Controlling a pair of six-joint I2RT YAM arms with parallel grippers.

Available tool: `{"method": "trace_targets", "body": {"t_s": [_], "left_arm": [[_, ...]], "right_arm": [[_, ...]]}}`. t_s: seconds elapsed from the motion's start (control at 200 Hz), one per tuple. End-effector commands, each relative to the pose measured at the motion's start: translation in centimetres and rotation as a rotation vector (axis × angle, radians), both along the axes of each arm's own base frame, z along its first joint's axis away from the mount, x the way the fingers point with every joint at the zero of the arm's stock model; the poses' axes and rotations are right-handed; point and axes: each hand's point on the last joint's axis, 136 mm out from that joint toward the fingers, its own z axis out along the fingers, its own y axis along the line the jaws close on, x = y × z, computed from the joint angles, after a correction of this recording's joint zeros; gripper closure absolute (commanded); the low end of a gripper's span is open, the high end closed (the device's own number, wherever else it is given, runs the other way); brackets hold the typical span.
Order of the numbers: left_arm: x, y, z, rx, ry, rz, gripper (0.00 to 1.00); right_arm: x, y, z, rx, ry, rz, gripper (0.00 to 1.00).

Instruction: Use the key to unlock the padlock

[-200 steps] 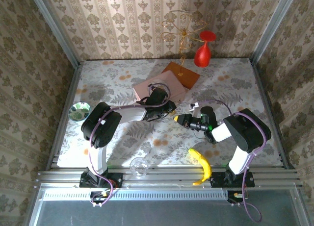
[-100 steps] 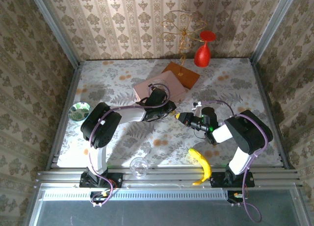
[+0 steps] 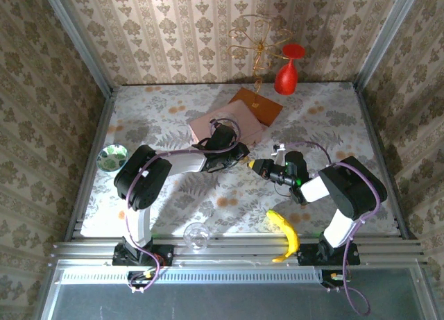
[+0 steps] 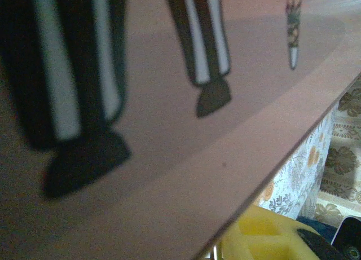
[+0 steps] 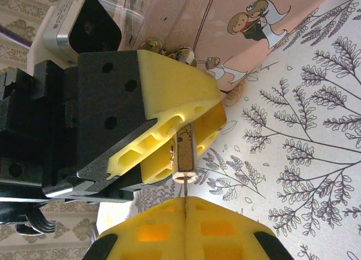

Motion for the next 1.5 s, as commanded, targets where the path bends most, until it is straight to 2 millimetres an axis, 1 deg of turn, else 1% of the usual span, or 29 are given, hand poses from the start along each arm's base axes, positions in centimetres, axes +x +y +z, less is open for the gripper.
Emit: {"method": "trace_targets", "body": {"t_s": [0.0,0.23,0.48,0.665,0.845,0.96,1.185,1.301,1.366,1.426,1.496], "left_arm": [[-2.6,-1.1,0.5,-0.046,0.064,-0.066,1.00],[-2.8,-1.9,0.9,-0.068,0.065,-0.078,1.00],[-3.0,-2.0,0.7,-0.069,0.070,-0.083,1.00],[-3.1,-2.2,0.8,-0.073,0.071,-0.087,1.00],[-3.4,-2.3,0.6,-0.072,0.079,-0.092,1.00],[-3.6,-2.5,0.6,-0.077,0.079,-0.102,1.00],[-3.8,-3.1,0.8,-0.096,0.087,-0.115,1.00],[-3.6,-2.8,0.8,-0.093,0.084,-0.102,1.00],[-3.3,-2.4,0.7,-0.091,0.079,-0.085,1.00],[-3.0,-2.0,0.7,-0.094,0.074,-0.066,1.00],[-2.7,-1.5,0.7,-0.100,0.072,-0.042,1.00]], "right_arm": [[2.6,-0.3,2.4,0.034,-0.100,-0.074,1.00],[3.6,-0.3,2.7,0.104,-0.107,-0.116,1.00],[3.7,-0.4,2.7,0.091,-0.114,-0.135,1.00],[4.3,-0.1,3.0,0.085,-0.117,-0.148,1.00],[4.5,0.5,2.6,-0.004,-0.113,-0.151,1.00],[4.5,0.4,2.4,-0.091,-0.103,-0.164,1.00],[4.8,0.2,3.4,-0.184,-0.110,-0.164,1.00],[4.5,0.2,3.7,-0.218,-0.110,-0.149,1.00],[4.1,0.1,3.7,-0.234,-0.101,-0.143,0.97],[3.7,-0.1,3.7,-0.247,-0.095,-0.136,0.91],[3.1,-0.3,3.7,-0.263,-0.093,-0.128,0.81]]}}
